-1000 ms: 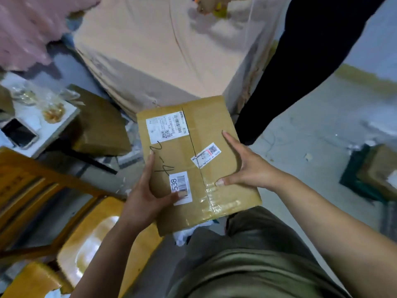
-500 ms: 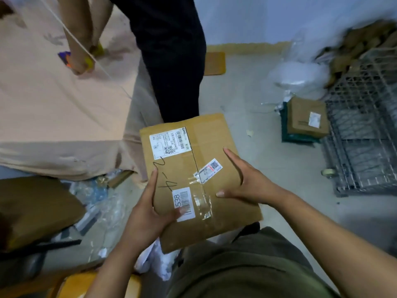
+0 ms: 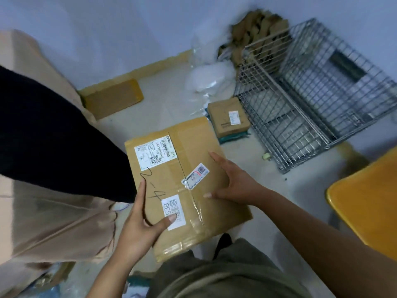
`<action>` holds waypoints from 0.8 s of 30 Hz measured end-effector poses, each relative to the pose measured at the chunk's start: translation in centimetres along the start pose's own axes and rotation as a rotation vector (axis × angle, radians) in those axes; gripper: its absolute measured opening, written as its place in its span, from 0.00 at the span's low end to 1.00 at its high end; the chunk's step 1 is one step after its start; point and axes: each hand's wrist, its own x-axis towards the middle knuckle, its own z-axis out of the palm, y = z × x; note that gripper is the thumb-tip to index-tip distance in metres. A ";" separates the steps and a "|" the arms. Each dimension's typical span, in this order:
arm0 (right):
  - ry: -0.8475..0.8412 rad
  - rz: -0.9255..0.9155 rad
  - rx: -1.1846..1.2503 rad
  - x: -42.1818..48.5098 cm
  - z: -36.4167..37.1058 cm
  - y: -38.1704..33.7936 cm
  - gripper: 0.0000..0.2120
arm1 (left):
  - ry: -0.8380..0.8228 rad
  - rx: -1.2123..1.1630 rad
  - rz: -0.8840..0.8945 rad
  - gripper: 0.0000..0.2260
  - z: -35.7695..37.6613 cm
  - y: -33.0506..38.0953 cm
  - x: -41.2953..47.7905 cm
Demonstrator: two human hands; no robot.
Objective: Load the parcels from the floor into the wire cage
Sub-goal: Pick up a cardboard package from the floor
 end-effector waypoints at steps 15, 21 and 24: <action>0.298 0.255 0.152 8.6 -11.5 4.4 0.59 | -0.366 0.152 0.174 0.53 4.8 9.4 24.2; 0.409 0.319 0.216 13.2 -14.7 4.4 0.59 | -0.503 0.180 0.208 0.55 5.1 12.8 33.7; 0.452 0.334 0.216 15.8 -15.8 5.1 0.59 | -0.533 0.201 0.215 0.56 6.1 14.0 37.9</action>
